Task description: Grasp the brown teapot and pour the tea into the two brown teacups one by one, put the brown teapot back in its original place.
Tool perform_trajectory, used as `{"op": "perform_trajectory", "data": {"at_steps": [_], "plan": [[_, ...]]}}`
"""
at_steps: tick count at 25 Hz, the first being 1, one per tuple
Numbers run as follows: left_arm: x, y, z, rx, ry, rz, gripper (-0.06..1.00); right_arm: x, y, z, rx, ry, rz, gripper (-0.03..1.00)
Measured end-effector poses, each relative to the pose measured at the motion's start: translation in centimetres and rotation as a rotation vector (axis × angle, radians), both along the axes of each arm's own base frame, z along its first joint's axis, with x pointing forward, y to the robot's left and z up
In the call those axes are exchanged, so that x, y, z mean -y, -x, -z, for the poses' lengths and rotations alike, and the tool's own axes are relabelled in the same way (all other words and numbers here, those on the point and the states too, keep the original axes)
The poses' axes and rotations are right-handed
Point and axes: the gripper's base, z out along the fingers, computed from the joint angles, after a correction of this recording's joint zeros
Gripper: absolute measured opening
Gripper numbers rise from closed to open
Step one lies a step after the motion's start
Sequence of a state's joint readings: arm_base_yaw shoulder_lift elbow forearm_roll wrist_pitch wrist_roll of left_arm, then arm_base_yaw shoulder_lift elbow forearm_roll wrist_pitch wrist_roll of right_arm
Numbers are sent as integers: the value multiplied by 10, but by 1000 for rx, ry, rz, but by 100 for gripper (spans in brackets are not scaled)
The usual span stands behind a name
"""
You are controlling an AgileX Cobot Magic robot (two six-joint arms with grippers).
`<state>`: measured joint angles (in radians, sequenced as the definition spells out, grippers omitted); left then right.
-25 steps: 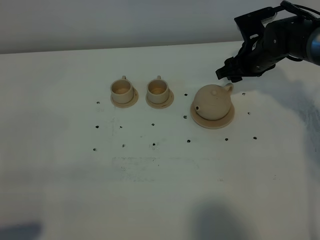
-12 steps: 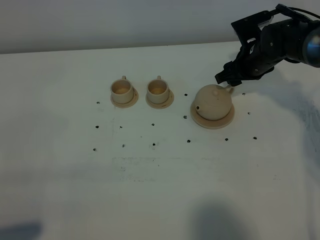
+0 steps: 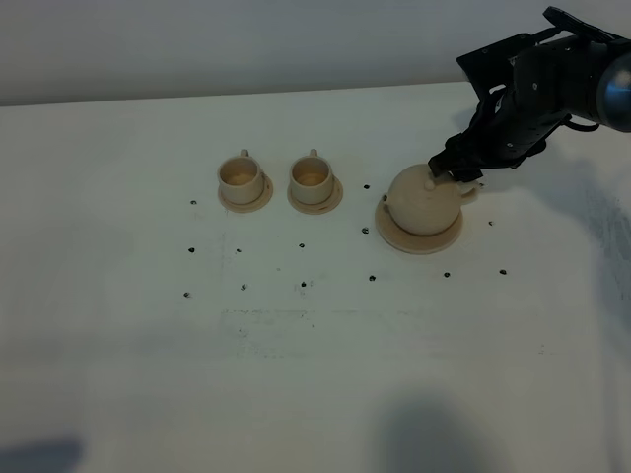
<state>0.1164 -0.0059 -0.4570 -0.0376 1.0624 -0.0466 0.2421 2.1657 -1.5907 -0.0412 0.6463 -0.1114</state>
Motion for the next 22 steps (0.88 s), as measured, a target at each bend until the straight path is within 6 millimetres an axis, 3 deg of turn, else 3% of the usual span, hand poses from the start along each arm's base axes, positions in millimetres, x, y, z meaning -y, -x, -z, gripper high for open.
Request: {"op": "perform_trajectory", "data": {"at_steps": [10, 22], "plan": [[0, 0, 0, 0, 0, 0, 31, -5, -8, -16, 40, 13, -22, 55], [0, 0, 0, 0, 0, 0, 31, 7, -6, -15, 12, 122, -52, 55]]}}
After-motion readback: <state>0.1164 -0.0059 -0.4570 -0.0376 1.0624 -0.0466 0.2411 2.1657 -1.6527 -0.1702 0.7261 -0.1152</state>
